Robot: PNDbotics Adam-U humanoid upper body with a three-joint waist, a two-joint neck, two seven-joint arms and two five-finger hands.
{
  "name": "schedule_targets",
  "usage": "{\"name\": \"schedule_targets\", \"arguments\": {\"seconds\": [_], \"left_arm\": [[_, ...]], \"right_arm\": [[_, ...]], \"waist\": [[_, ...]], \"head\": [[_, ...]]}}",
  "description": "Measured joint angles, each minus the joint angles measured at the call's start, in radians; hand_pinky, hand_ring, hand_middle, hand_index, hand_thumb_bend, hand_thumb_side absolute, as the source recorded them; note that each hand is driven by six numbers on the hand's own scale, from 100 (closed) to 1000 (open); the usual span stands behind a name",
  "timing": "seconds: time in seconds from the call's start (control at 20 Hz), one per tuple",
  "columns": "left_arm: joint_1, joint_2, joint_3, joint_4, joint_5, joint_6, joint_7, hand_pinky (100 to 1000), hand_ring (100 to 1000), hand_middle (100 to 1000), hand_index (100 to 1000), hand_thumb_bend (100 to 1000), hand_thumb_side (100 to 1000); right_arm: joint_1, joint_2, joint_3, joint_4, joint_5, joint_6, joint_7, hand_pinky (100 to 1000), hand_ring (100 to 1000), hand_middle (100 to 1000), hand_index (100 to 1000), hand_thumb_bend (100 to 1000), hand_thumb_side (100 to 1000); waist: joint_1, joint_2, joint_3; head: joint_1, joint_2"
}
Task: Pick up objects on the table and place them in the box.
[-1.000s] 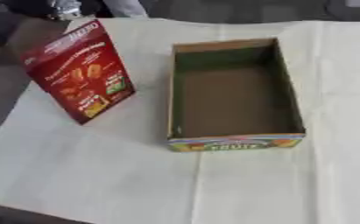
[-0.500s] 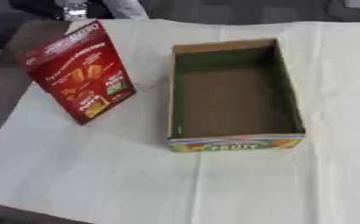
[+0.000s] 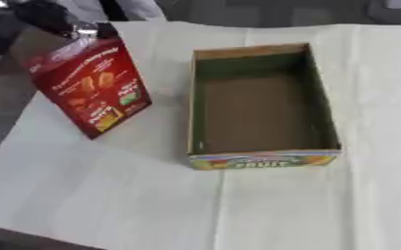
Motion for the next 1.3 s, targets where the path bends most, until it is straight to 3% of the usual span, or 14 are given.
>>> {"name": "schedule_targets", "arguments": {"seconds": [0.2, 0.4, 0.45, 0.55, 0.6, 1.3], "left_arm": [[0.018, 0.009, -0.004, 0.012, -0.018, -0.058, -0.024, 228, 538, 677, 687, 917, 833], [0.026, 0.013, -0.004, 0.018, -0.032, -0.087, -0.043, 226, 535, 676, 682, 917, 842], [0.026, 0.016, -0.004, 0.018, -0.037, -0.09, -0.045, 227, 536, 677, 682, 927, 819], [0.028, 0.016, -0.003, 0.021, -0.049, -0.094, -0.048, 227, 535, 677, 680, 912, 885], [0.032, 0.016, -0.003, 0.023, -0.053, -0.095, -0.049, 224, 533, 675, 675, 915, 847], [0.042, 0.005, 0.015, 0.043, -0.073, -0.09, -0.064, 181, 502, 633, 650, 924, 869]], "right_arm": [[0.0, 0.0, 0.0, 0.0, 0.0, -0.003, 0.003, 456, 566, 641, 751, 100, 1000], [0.0, 0.001, 0.0, -0.001, 0.0, -0.01, 0.002, 456, 568, 642, 751, 100, 1000], [0.0, 0.002, 0.0, -0.001, -0.001, -0.012, 0.003, 456, 568, 642, 751, 100, 1000], [0.0, 0.008, 0.0, -0.001, -0.001, -0.015, 0.002, 456, 568, 642, 751, 100, 1000], [0.0, 0.009, 0.0, -0.001, -0.001, -0.016, 0.002, 456, 568, 642, 751, 100, 1000], [0.0, 0.009, 0.0, -0.006, -0.006, -0.029, 0.006, 457, 571, 643, 751, 100, 1000]], "waist": [[-0.001, 0.0, 0.005], [-0.005, 0.0, 0.005], [-0.005, 0.0, 0.005], [-0.006, 0.0, 0.005], [-0.006, 0.0, 0.005], [-0.01, 0.0, 0.006]], "head": [[0.0, 0.0], [0.0, 0.0], [0.0, 0.0], [0.0, 0.0], [0.0, 0.0], [0.001, 0.0]]}}
